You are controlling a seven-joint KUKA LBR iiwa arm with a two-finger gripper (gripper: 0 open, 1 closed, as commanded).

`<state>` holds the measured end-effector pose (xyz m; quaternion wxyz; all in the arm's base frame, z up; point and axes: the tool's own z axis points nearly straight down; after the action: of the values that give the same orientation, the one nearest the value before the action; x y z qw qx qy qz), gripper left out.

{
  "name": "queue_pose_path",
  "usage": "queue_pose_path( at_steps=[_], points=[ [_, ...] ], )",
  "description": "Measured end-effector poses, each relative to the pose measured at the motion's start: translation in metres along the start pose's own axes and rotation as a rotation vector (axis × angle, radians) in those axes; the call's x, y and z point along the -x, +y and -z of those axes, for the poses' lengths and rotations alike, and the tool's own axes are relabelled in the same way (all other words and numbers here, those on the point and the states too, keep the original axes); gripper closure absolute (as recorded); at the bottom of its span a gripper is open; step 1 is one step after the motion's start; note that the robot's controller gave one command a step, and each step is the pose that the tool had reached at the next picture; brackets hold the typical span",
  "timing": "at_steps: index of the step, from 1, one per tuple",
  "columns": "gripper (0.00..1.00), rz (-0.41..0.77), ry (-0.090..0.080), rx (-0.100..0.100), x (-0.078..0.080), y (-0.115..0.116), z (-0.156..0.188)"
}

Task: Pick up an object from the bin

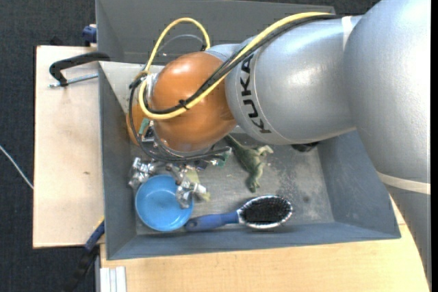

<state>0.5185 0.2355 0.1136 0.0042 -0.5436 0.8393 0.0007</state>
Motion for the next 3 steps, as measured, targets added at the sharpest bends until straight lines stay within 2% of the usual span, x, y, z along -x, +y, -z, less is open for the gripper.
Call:
queue_pose_path(
  at_steps=[1,2,3],
  points=[
    [0.00,0.175,0.004,0.004,0.0041,-0.0112,-0.0412],
    [0.00,0.173,0.005,0.004,0.0052,-0.0111,-0.0401],
    [1.00,0.172,-0.005,0.001,0.0093,-0.0109,-0.0368]
  ],
)
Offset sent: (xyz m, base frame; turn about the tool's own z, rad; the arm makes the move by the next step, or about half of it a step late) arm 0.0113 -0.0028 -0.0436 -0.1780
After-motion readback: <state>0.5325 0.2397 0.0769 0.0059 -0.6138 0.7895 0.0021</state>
